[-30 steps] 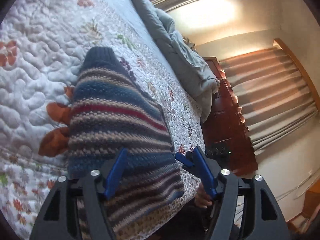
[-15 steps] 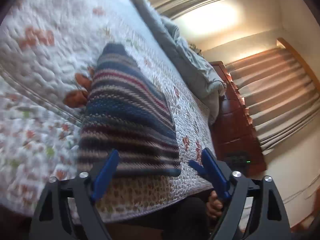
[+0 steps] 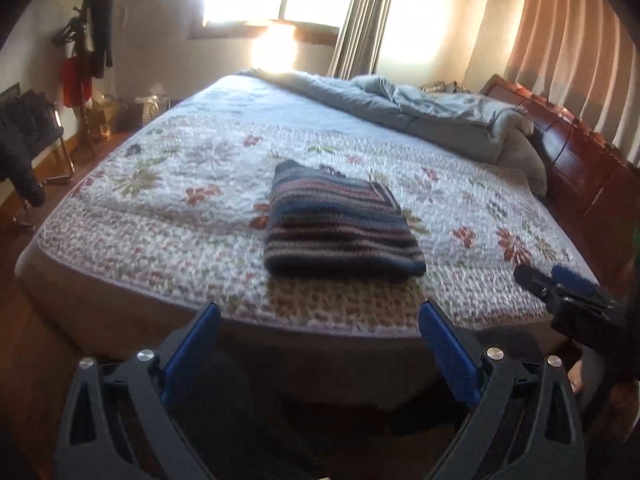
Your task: Fold small clothes
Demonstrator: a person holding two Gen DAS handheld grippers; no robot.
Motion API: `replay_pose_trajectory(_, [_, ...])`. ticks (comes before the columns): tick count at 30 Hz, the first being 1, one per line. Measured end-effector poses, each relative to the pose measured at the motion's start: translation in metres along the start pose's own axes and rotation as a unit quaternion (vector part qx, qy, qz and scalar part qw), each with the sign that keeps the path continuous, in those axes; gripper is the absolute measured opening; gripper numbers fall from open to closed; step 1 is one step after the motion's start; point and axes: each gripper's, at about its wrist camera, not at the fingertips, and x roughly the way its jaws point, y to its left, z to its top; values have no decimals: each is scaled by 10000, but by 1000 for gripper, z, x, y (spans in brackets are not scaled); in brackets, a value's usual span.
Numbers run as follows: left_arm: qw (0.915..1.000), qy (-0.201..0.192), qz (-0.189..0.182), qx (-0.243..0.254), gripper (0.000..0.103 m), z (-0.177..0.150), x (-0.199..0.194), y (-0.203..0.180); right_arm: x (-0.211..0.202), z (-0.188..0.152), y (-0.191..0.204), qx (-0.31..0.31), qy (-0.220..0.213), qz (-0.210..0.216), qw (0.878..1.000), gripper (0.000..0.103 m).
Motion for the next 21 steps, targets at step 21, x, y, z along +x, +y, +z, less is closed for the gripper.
replay_pose_trajectory(21, [9985,-452,-306,-13,99,-32,-74,-28,-88,-31,21,-266,-375,78,9989,100])
